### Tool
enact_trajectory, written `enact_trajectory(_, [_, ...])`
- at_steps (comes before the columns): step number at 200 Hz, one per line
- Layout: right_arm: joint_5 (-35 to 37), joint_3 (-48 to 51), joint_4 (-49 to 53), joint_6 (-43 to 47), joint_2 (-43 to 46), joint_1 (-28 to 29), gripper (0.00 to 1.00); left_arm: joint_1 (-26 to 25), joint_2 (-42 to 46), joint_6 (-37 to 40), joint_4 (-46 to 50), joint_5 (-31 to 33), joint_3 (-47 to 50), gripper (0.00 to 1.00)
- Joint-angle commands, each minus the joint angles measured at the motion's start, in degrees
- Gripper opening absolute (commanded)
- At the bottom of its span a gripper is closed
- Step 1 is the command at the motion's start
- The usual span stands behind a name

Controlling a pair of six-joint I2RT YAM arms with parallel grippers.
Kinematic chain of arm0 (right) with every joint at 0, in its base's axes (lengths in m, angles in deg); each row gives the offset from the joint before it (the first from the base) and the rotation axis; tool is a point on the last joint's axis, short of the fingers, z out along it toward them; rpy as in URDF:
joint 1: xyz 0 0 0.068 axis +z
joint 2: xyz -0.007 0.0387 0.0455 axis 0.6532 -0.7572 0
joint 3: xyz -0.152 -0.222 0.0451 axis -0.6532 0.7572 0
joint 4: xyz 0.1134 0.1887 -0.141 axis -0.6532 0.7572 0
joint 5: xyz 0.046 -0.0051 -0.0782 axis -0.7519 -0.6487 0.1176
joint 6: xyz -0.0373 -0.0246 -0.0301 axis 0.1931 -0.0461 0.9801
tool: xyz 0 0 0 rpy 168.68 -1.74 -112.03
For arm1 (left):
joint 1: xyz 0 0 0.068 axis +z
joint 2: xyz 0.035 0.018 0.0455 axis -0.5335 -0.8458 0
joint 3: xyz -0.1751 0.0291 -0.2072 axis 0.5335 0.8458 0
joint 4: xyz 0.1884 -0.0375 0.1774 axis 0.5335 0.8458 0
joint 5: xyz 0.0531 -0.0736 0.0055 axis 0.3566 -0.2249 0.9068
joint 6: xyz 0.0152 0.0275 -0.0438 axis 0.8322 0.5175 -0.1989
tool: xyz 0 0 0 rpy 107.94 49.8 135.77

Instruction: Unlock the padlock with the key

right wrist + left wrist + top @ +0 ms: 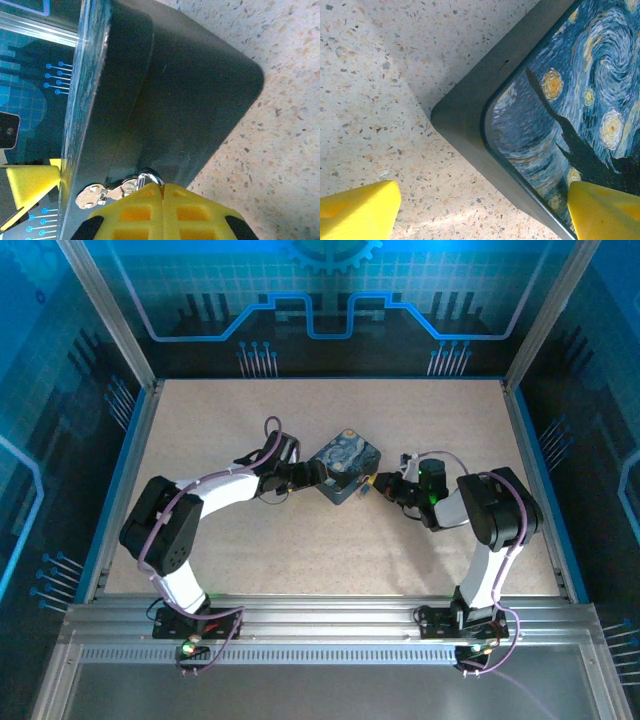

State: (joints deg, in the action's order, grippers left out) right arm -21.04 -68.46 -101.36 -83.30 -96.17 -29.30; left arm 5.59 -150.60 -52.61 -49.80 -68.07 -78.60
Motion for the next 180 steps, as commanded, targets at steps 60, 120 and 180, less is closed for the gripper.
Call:
enact_trajectory(60, [2.6, 1.6, 0.0, 0.4, 4.7, -0.9, 0.00, 0.0, 1.2, -0.2, 4.5, 1.6, 2.5, 0.89])
enact_trajectory(120, [2.0, 3.2, 17.1, 10.1, 17.1, -3.0, 0.00, 1.9, 8.5, 0.7, 5.4, 1.3, 1.6, 0.93])
enact_trajectory(180, [3.1, 1.2, 51.7, 24.0, 38.5, -2.4, 0.00, 3.8, 21.1, 3.0, 7.2, 5.8, 4.3, 0.99])
